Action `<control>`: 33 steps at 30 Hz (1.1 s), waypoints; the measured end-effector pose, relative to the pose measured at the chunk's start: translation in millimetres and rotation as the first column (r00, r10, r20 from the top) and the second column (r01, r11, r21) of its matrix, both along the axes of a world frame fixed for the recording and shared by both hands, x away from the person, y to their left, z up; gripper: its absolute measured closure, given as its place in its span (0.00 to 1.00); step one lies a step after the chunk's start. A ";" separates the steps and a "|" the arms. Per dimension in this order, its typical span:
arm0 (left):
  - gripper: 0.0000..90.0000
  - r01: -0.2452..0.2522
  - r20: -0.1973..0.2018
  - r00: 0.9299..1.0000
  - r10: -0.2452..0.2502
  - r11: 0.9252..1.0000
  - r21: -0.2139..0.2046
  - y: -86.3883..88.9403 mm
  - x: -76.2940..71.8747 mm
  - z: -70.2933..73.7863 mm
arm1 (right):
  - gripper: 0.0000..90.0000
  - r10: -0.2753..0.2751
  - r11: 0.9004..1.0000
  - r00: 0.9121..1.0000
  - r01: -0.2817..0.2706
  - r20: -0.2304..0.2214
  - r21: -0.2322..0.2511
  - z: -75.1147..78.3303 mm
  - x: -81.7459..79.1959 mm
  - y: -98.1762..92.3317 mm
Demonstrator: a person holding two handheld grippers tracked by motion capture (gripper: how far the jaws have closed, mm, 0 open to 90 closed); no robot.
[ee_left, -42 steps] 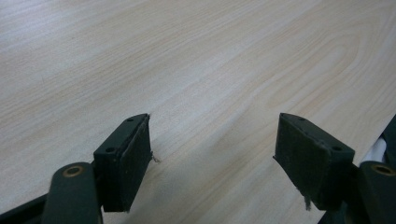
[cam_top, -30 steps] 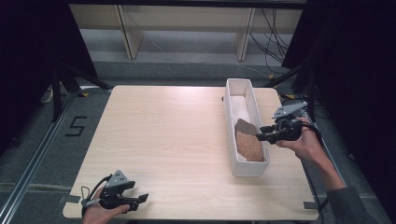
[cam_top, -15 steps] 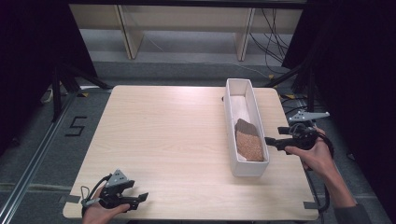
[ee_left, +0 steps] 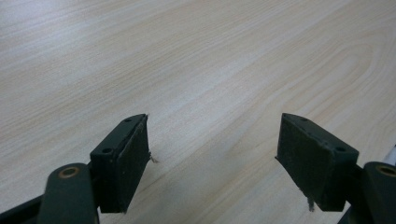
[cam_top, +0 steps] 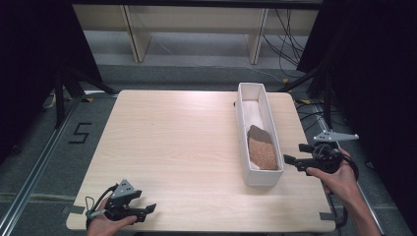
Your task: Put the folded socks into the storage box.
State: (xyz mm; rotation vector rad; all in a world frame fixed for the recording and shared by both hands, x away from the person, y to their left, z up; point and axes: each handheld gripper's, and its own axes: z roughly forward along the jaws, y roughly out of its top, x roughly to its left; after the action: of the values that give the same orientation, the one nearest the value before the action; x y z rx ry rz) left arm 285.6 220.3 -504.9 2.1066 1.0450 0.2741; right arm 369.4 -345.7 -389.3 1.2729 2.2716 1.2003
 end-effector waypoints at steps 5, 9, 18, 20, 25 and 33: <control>0.27 0.002 0.003 1.000 -0.002 1.000 0.006 0.4 0.6 -0.3 | 0.20 0.012 1.000 1.000 -0.012 0.020 0.014 -7.1 -17.1 -2.5; 0.27 0.000 0.002 1.000 0.000 1.000 0.009 0.5 0.1 -0.1 | 0.19 0.016 0.999 1.000 -0.017 0.011 0.052 -11.3 -35.1 -2.0; 0.27 -0.004 0.005 1.000 0.004 1.000 0.003 0.5 -0.3 0.0 | 0.18 0.017 1.000 1.000 -0.017 0.000 0.023 -35.5 -51.6 0.9; 0.26 -0.008 0.003 1.000 0.008 1.000 -0.002 0.3 -0.6 0.0 | 0.18 0.018 1.000 1.000 -0.018 0.011 0.019 -39.5 -52.9 0.8; 0.26 -0.006 0.011 1.000 0.007 1.000 -0.013 0.3 -0.5 -0.1 | 0.18 0.003 0.999 1.000 -0.002 -0.030 0.035 -48.5 -55.8 2.4; 0.25 0.000 0.011 1.000 0.000 1.000 -0.025 -1.1 -1.0 0.4 | 0.18 0.011 1.000 0.999 -0.011 -0.045 0.010 -62.0 -60.6 5.3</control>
State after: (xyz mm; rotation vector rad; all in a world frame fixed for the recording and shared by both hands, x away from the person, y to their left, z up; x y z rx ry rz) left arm 284.6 219.2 -504.5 2.0807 1.0366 0.2707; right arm 308.8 -340.4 -451.2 1.3058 2.3104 1.1995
